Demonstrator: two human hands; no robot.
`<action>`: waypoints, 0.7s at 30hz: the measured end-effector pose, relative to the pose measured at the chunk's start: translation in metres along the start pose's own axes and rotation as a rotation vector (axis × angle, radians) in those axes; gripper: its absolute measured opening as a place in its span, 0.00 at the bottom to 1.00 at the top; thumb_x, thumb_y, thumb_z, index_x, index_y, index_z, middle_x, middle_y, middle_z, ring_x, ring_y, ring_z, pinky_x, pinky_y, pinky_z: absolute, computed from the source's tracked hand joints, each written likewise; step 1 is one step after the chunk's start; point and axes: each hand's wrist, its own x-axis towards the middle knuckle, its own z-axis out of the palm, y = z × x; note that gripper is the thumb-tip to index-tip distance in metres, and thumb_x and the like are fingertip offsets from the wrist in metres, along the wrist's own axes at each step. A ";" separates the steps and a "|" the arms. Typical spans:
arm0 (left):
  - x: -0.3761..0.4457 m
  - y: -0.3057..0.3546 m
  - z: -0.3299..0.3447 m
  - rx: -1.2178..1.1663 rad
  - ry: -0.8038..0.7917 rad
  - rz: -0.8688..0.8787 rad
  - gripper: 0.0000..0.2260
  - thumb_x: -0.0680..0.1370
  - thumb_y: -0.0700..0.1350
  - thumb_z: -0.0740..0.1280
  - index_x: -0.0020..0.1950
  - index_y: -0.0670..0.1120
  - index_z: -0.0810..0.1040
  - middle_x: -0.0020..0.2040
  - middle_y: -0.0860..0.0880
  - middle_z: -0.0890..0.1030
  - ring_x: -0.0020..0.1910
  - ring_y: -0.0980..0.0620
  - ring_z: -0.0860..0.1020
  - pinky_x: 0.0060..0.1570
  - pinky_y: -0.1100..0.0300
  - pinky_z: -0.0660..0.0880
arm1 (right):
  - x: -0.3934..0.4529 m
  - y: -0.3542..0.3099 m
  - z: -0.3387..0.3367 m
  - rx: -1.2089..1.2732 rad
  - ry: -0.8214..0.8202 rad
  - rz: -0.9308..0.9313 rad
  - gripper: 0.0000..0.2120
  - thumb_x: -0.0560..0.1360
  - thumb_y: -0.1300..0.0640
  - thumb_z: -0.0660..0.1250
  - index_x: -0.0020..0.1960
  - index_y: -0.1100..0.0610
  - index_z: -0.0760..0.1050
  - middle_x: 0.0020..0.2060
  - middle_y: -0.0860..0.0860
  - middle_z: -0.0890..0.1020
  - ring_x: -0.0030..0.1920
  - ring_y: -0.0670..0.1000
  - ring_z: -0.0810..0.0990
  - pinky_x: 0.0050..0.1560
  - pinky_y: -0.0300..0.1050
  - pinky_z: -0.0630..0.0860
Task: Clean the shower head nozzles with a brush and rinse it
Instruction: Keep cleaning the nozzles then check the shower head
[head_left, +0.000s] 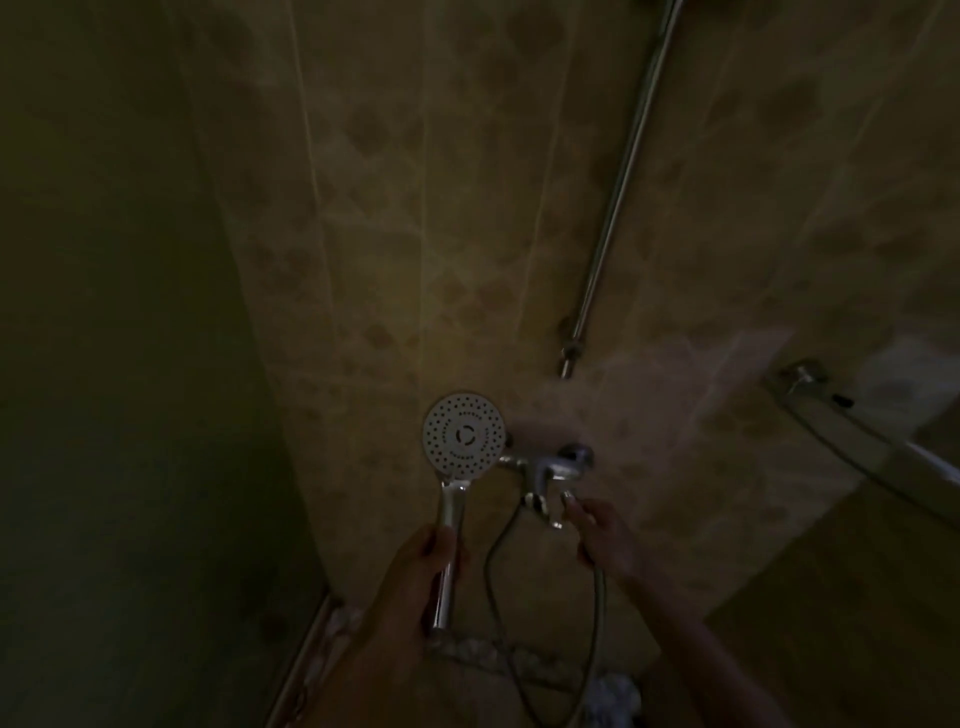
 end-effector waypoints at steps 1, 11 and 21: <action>0.002 -0.010 -0.006 -0.008 0.014 -0.025 0.12 0.79 0.45 0.62 0.39 0.41 0.77 0.28 0.49 0.78 0.26 0.55 0.75 0.29 0.62 0.71 | 0.004 0.010 0.005 -0.096 -0.028 -0.024 0.21 0.81 0.52 0.60 0.38 0.67 0.75 0.24 0.54 0.69 0.21 0.49 0.70 0.25 0.43 0.66; 0.059 -0.104 -0.054 -0.044 0.085 -0.158 0.12 0.80 0.33 0.56 0.39 0.35 0.74 0.25 0.44 0.77 0.23 0.49 0.75 0.28 0.58 0.71 | 0.051 0.112 0.065 -0.585 -0.073 -0.091 0.16 0.80 0.47 0.61 0.58 0.58 0.77 0.65 0.56 0.70 0.55 0.57 0.80 0.53 0.45 0.74; 0.097 -0.175 -0.054 -0.093 0.123 -0.233 0.12 0.81 0.43 0.58 0.41 0.38 0.72 0.31 0.43 0.69 0.28 0.49 0.66 0.30 0.57 0.61 | 0.069 0.146 0.084 -0.842 -0.002 -0.125 0.19 0.80 0.40 0.53 0.59 0.53 0.72 0.66 0.54 0.62 0.44 0.63 0.80 0.41 0.49 0.72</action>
